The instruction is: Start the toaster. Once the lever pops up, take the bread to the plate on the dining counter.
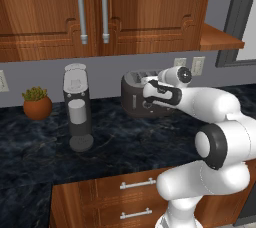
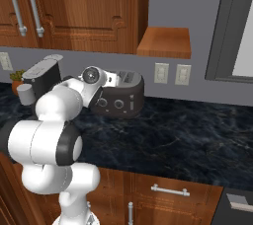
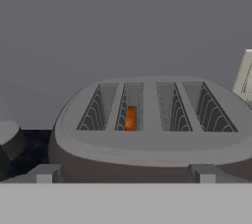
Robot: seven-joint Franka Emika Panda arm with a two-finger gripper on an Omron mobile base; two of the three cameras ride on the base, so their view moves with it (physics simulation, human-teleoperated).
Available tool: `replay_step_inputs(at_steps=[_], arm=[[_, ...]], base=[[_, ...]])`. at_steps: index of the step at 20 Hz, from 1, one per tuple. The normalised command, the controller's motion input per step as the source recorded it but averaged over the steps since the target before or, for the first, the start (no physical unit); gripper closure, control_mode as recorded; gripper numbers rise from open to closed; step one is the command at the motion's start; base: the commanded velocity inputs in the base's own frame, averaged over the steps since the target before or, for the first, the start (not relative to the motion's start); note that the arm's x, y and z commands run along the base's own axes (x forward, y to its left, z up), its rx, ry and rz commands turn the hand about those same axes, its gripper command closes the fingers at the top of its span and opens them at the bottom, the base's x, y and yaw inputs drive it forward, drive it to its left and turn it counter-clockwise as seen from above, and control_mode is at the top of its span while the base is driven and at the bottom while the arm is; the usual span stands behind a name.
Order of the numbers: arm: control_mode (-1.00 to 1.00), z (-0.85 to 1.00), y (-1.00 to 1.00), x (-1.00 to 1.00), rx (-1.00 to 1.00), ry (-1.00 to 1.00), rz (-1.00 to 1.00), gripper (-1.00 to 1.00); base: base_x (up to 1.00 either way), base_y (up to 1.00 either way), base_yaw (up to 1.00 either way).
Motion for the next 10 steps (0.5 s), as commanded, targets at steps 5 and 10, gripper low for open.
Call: replay_step_inputs(at_steps=[5, 10], arm=[[-1.00, 0.00, 0.07, 0.02, 0.00, 0.00, -0.01, -1.00], [-1.00, 0.00, 0.01, 0.11, 0.00, 0.00, -0.02, -1.00]], base=[[0.00, 0.00, 0.00], [0.00, 0.00, 0.00]])
